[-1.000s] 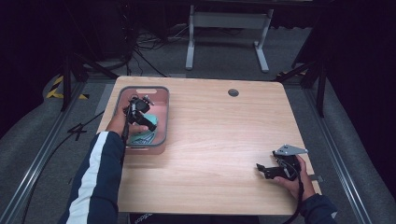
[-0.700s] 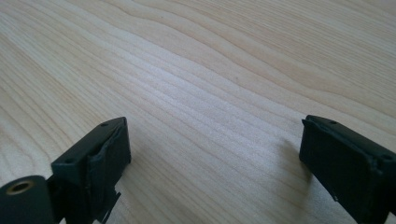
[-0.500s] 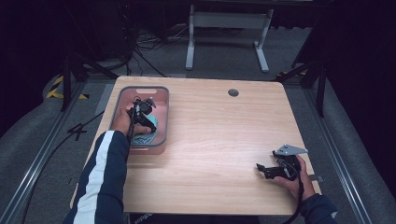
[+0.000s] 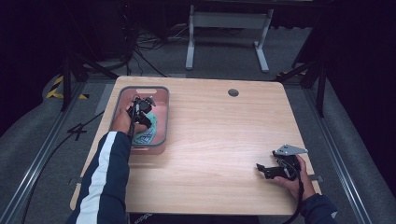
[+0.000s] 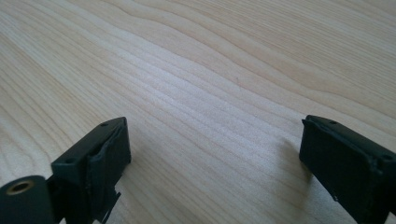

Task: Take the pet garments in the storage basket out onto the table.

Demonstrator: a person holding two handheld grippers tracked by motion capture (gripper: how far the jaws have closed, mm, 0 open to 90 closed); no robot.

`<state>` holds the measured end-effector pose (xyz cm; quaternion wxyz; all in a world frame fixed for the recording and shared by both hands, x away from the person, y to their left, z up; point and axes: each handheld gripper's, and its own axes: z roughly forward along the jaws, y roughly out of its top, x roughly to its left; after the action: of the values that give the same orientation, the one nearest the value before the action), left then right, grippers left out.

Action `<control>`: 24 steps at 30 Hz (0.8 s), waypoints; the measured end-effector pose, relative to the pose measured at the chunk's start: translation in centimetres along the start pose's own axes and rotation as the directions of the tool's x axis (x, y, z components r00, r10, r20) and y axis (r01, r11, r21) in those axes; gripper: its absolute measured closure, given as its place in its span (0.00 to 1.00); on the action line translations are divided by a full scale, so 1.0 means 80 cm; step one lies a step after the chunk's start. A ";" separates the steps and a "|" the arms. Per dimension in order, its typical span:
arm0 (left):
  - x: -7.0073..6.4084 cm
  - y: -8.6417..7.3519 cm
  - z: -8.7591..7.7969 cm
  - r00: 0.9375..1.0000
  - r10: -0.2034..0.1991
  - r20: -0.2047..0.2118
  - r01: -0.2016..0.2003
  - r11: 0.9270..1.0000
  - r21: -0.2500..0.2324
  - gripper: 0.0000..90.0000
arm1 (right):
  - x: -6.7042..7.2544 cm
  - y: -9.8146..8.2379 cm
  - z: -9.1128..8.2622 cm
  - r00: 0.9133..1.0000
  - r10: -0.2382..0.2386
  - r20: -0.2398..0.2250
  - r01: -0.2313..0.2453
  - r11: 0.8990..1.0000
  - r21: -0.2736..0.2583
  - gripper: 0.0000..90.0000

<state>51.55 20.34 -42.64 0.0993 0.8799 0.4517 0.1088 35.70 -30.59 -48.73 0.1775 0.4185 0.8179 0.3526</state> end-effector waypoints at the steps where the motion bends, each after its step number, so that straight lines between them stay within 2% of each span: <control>1: 0.000 0.000 -0.001 1.000 0.000 -0.001 0.000 1.000 -0.008 0.76 | 0.000 0.000 0.000 1.000 0.000 0.000 0.000 1.000 0.000 0.10; 3: 0.001 -0.001 -0.004 1.000 0.006 -0.004 -0.006 1.000 -0.017 0.80 | 0.000 0.000 0.000 1.000 0.001 0.000 -0.001 1.000 0.001 0.10; 9: 0.002 -0.001 -0.007 1.000 0.008 -0.010 -0.008 0.999 -0.038 0.84 | 0.000 0.000 0.000 1.000 0.001 0.000 -0.001 1.000 0.001 0.10; 11: 0.002 -0.002 -0.010 1.000 0.001 -0.020 -0.002 0.999 -0.051 0.84 | 0.000 0.000 0.000 1.000 0.000 0.000 0.000 1.000 0.000 0.10; 12: 0.002 -0.003 -0.012 1.000 -0.015 -0.003 0.014 0.997 -0.071 0.84 | 0.000 0.000 0.000 1.000 0.000 0.000 0.000 1.000 0.000 0.10; 14: 0.004 -0.005 -0.017 1.000 -0.017 -0.010 0.016 0.996 -0.089 0.85 | 0.000 0.000 0.000 1.000 0.000 0.000 0.000 1.000 0.000 0.10; 15: 0.005 -0.006 -0.020 1.000 -0.020 0.000 0.020 0.995 -0.095 0.85 | 0.000 0.000 0.000 1.000 0.001 0.000 -0.001 1.000 0.001 0.10; 18: 0.010 -0.010 -0.031 0.999 -0.038 0.012 0.040 0.990 -0.136 0.85 | 0.000 0.000 0.000 1.000 0.001 0.000 -0.001 1.000 0.001 0.10; 19: 0.010 -0.010 -0.031 0.999 -0.038 0.012 0.040 0.990 -0.136 0.85 | 0.000 0.000 0.000 1.000 0.001 0.000 -0.001 1.000 0.001 0.10; 24: 0.014 -0.012 -0.051 0.998 -0.053 0.027 0.057 0.980 -0.192 0.85 | 0.000 0.000 0.000 1.000 0.000 0.000 0.000 1.000 0.000 0.10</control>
<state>50.34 22.13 -38.90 0.1918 0.8545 0.4621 0.1397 35.70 -30.59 -48.73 0.1775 0.4184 0.8180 0.3527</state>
